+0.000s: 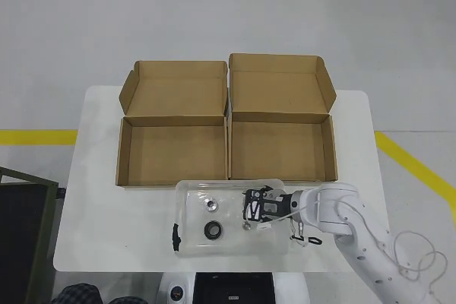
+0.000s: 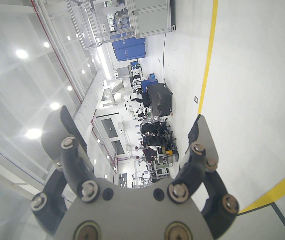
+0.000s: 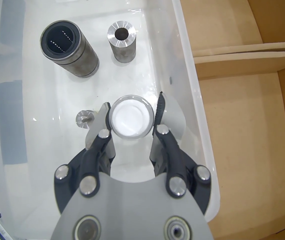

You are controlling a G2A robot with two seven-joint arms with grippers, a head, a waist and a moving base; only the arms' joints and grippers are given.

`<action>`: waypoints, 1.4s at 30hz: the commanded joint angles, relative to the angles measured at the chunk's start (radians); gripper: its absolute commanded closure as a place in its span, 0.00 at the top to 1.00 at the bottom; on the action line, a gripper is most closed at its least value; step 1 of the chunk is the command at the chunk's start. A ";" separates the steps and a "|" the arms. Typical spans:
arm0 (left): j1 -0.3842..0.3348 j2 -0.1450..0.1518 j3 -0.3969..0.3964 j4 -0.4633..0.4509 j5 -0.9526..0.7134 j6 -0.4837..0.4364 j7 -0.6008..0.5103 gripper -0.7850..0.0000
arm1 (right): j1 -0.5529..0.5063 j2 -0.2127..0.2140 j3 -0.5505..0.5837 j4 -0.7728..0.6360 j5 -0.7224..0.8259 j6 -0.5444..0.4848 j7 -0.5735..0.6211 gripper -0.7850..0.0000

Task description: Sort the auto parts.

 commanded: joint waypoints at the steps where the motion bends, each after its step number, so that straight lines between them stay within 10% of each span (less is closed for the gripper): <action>1: 0.000 0.000 0.000 0.000 0.000 0.000 0.000 1.00 | 0.003 0.001 -0.003 0.002 0.004 -0.002 0.003 0.02; 14: 0.000 0.000 0.000 0.000 0.000 0.000 0.000 1.00 | -0.012 0.018 0.019 -0.083 0.050 -0.051 -0.054 0.00; 42: 0.000 0.000 0.000 0.000 0.000 0.000 0.000 1.00 | -0.018 0.010 0.156 0.045 0.245 -0.004 -0.750 0.00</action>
